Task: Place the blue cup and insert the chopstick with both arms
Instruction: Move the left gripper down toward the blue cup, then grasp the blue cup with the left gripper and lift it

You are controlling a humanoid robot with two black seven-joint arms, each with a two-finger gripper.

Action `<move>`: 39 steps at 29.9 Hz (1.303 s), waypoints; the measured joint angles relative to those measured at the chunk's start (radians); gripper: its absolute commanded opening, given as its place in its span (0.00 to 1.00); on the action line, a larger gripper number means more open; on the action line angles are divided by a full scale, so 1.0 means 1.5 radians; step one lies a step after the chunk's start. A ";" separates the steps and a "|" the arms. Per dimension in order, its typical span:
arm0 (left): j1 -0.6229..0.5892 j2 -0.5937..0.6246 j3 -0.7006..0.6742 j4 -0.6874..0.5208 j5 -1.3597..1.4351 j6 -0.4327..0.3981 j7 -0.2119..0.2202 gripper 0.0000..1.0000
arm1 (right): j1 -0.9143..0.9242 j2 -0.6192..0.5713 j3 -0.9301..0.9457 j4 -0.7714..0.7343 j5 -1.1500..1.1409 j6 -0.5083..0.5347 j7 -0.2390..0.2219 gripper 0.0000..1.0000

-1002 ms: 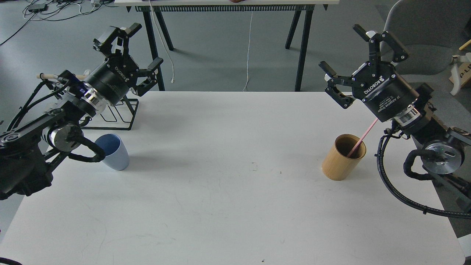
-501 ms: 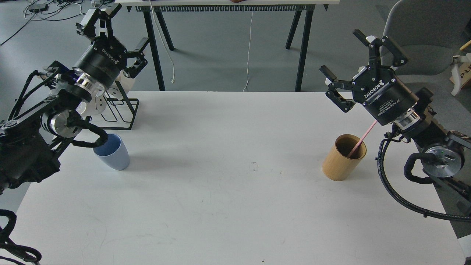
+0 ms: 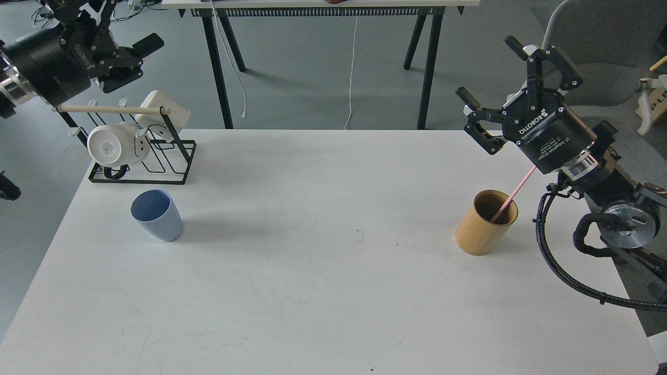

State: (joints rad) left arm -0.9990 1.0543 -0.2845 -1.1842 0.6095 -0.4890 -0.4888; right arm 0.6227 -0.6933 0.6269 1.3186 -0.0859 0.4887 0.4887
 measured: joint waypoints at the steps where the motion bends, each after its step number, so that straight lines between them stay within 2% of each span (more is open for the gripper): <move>1: -0.001 0.019 0.014 -0.010 0.047 0.000 0.000 1.00 | 0.000 0.000 0.000 0.000 0.000 0.000 0.000 0.94; 4: -0.003 0.059 0.074 -0.024 0.172 0.000 0.000 0.99 | -0.002 0.000 0.000 -0.002 -0.001 0.000 0.000 0.94; 9: -0.003 0.060 0.188 0.004 0.269 0.027 0.000 0.99 | -0.009 0.000 0.000 -0.005 -0.002 0.000 0.000 0.94; 12: -0.004 0.029 0.235 0.056 0.302 0.057 0.000 0.99 | -0.014 0.000 -0.003 -0.006 -0.002 0.000 0.000 0.94; 19: 0.000 -0.105 0.318 0.260 0.366 0.104 0.000 0.99 | -0.029 -0.002 0.000 -0.007 -0.003 0.000 0.000 0.94; 22: 0.002 -0.148 0.345 0.324 0.379 0.114 0.000 0.99 | -0.033 -0.005 0.000 -0.007 -0.003 0.000 0.000 0.94; 25: 0.004 -0.169 0.362 0.354 0.384 0.117 0.000 0.99 | -0.033 -0.006 0.000 -0.008 -0.003 0.000 0.000 0.94; 39: 0.043 -0.197 0.382 0.405 0.413 0.158 0.000 0.96 | -0.034 -0.001 -0.002 -0.023 -0.003 0.000 0.000 0.94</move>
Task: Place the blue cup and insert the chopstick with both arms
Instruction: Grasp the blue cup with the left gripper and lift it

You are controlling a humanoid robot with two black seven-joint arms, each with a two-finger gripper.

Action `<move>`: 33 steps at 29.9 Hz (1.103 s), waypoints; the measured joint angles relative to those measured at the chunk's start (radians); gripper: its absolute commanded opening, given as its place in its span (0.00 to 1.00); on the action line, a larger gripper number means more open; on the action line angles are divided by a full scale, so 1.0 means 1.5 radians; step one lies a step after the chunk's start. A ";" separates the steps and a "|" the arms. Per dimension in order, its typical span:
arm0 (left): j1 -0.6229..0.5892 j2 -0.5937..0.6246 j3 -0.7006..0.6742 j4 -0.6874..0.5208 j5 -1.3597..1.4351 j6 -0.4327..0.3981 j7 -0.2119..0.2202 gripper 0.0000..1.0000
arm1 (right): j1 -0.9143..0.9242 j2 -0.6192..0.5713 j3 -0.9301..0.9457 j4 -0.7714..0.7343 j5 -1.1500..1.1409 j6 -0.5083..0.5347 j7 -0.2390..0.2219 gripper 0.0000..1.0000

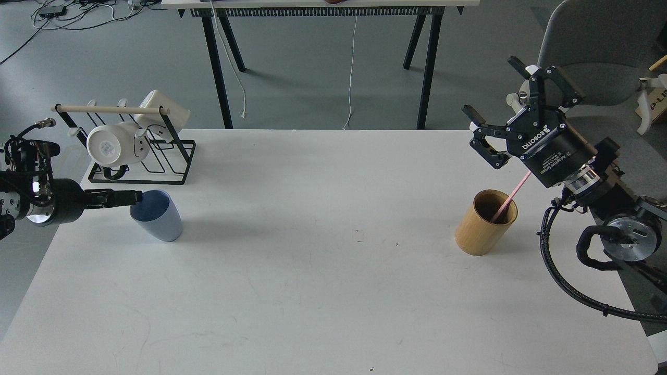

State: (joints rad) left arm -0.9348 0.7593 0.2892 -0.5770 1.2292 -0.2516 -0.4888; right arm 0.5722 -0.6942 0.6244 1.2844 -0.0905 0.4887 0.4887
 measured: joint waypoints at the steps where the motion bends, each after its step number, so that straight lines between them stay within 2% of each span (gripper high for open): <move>1: 0.002 -0.001 0.000 0.001 0.000 0.002 0.000 0.96 | 0.000 0.000 0.000 -0.001 0.000 0.000 0.000 0.94; 5: 0.006 -0.007 -0.001 0.002 0.000 0.006 0.000 0.90 | 0.000 0.000 0.000 -0.001 0.000 0.000 0.000 0.94; 12: 0.005 -0.024 -0.003 0.001 -0.002 0.015 0.000 0.45 | -0.006 0.001 -0.002 -0.003 0.000 0.000 0.000 0.94; 15: 0.006 -0.027 -0.003 0.001 -0.002 0.025 0.000 0.36 | -0.013 0.000 0.000 -0.004 0.000 0.000 0.000 0.94; 18: 0.013 -0.027 -0.002 0.000 -0.002 0.029 0.000 0.11 | -0.017 0.000 0.001 -0.010 0.000 0.000 0.000 0.94; 19: 0.014 -0.027 -0.002 -0.001 -0.002 0.030 0.000 0.06 | -0.018 0.000 0.001 -0.012 0.000 0.000 0.000 0.94; 28: 0.014 -0.013 -0.011 -0.020 -0.008 0.032 0.000 0.03 | -0.019 0.001 0.000 -0.022 0.000 0.000 0.000 0.94; 30: 0.011 0.000 -0.021 -0.047 -0.010 0.032 0.000 0.03 | -0.019 0.001 0.000 -0.022 0.000 0.000 0.000 0.94; 33: 0.005 0.049 -0.062 -0.137 -0.011 0.030 0.000 0.03 | -0.019 0.001 0.000 -0.022 0.000 0.000 0.000 0.94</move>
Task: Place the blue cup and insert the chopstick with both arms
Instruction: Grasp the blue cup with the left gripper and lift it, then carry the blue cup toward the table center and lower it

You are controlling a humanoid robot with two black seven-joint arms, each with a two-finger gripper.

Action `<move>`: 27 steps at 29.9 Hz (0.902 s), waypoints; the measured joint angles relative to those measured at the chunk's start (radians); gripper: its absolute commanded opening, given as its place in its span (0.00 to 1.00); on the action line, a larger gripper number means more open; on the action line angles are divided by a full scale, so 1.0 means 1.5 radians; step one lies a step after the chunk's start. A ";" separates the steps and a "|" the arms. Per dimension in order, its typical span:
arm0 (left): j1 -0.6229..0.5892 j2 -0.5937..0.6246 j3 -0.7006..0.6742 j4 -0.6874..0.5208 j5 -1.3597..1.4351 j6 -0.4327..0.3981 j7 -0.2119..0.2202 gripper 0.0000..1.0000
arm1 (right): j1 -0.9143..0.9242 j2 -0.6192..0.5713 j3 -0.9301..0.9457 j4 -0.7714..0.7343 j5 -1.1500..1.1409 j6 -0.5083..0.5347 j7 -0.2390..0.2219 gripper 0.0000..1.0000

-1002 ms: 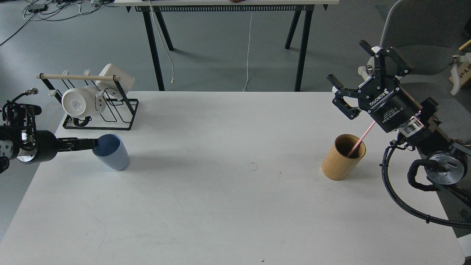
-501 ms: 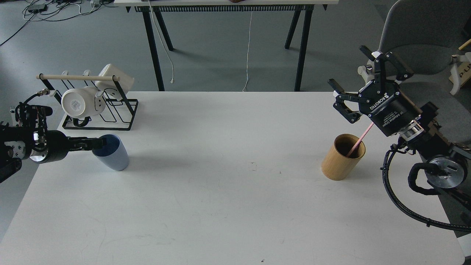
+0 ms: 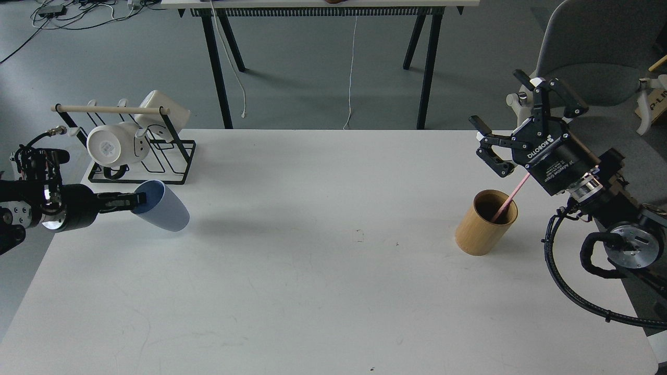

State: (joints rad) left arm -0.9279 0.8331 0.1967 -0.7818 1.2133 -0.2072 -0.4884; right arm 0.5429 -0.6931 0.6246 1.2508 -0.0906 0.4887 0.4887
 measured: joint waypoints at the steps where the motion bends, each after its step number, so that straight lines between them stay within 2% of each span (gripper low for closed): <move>1: -0.005 0.022 -0.023 -0.044 -0.001 -0.003 0.000 0.03 | 0.000 0.000 0.001 0.000 0.000 0.000 0.000 0.94; 6: -0.059 0.079 -0.101 -0.238 -0.013 -0.033 0.000 0.03 | 0.000 -0.004 0.032 -0.006 0.000 0.000 0.000 0.94; 10: -0.128 0.032 -0.098 -0.292 -0.021 -0.065 0.000 0.03 | 0.003 -0.008 0.088 -0.041 0.002 0.000 0.000 0.92; 13: -0.175 -0.073 -0.038 -0.223 -0.023 -0.078 0.000 0.03 | 0.006 -0.013 0.139 -0.069 0.010 0.000 0.000 0.92; 18: -0.224 -0.292 0.086 -0.035 -0.023 -0.079 0.000 0.03 | 0.007 -0.024 0.191 -0.089 0.067 0.000 0.000 0.92; 24: -0.239 -0.435 0.174 0.115 -0.017 -0.078 0.000 0.03 | 0.011 -0.038 0.199 -0.115 0.152 0.000 0.000 0.92; 27: -0.240 -0.482 0.216 0.155 -0.017 -0.073 0.000 0.03 | 0.011 -0.041 0.199 -0.123 0.161 0.000 0.000 0.92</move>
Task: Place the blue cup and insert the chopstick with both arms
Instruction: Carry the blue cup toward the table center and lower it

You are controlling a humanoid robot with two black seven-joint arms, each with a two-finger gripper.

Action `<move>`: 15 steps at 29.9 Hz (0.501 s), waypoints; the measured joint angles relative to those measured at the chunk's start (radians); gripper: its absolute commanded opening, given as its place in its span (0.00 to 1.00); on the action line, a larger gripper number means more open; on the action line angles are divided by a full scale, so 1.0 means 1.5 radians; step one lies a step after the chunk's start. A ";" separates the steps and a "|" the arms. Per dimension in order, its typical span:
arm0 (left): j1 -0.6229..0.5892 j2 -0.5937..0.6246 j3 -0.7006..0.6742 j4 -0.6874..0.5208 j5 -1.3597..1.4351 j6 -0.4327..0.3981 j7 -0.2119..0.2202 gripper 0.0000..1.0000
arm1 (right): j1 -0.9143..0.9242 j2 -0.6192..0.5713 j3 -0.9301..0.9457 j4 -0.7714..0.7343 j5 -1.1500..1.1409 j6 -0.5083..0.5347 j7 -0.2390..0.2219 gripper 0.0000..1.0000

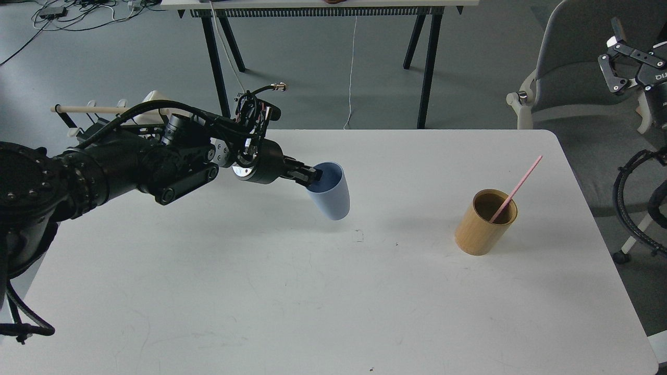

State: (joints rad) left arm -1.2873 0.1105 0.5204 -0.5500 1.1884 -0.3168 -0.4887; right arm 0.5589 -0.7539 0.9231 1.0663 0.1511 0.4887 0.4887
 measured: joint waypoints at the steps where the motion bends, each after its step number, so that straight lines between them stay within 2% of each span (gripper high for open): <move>1: 0.000 -0.010 0.008 0.005 0.000 0.001 0.000 0.03 | 0.000 0.000 0.000 -0.002 0.001 0.000 0.000 0.92; 15: 0.015 -0.051 0.052 0.010 0.003 0.018 0.000 0.08 | -0.002 0.005 -0.007 -0.004 0.001 0.000 0.000 0.92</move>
State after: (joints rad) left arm -1.2650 0.0346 0.5987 -0.5350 1.1922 -0.2899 -0.4888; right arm 0.5561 -0.7464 0.9129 1.0610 0.1533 0.4887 0.4887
